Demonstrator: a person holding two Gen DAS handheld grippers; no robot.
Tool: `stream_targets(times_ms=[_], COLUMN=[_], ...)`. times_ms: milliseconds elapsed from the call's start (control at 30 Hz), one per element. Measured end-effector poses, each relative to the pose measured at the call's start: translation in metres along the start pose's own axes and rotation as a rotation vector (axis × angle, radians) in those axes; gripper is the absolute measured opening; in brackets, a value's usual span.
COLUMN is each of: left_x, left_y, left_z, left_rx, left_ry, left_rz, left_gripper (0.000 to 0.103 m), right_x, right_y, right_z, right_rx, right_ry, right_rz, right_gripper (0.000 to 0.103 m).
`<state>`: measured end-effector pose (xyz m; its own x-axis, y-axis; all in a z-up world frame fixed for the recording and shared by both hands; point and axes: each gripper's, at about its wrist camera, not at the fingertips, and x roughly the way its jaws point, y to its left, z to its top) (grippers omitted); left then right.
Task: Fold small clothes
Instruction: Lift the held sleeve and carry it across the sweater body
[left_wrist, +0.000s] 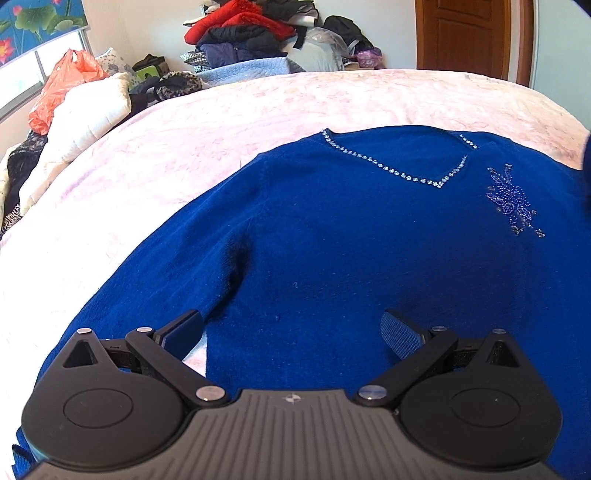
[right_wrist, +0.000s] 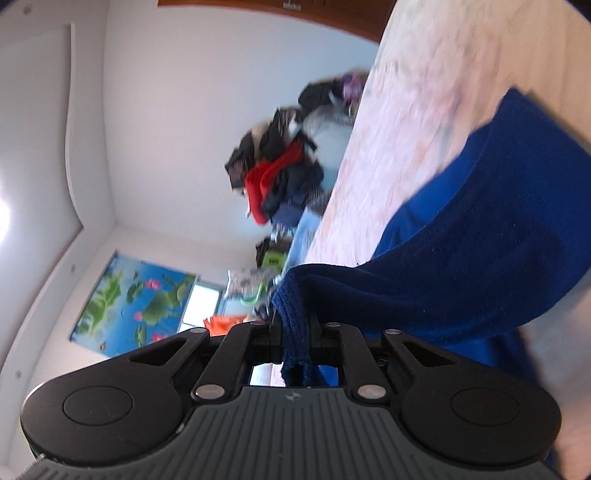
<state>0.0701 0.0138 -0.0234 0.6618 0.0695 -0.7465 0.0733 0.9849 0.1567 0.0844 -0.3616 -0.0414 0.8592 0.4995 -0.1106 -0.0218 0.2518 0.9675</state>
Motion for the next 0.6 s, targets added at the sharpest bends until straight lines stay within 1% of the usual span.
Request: stream_targets(times_ms=[100,300,600], left_x=[0.001,0.006,0.003], left_y=[0.003,0.008,0.022], left_z=[-0.001,-0.003,-0.008], left_rx=[0.001,-0.004,-0.023], left_ry=[-0.001,0.004,0.001], left_rz=[0.004,0.006,0.006], left_gripper=[0.103,0.103,0.103], right_x=[0.016,0.040,0.084], right_y=[0.005,0.020,0.052], right_z=[-0.009,-0.014,-0.031], right_rx=[-0.003,-0.026,-0.079], right_ry=[0.032,0.083,0.166], right_rz=[0.000,0.004,0.010], right_gripper=[0.014,0.015,0.015])
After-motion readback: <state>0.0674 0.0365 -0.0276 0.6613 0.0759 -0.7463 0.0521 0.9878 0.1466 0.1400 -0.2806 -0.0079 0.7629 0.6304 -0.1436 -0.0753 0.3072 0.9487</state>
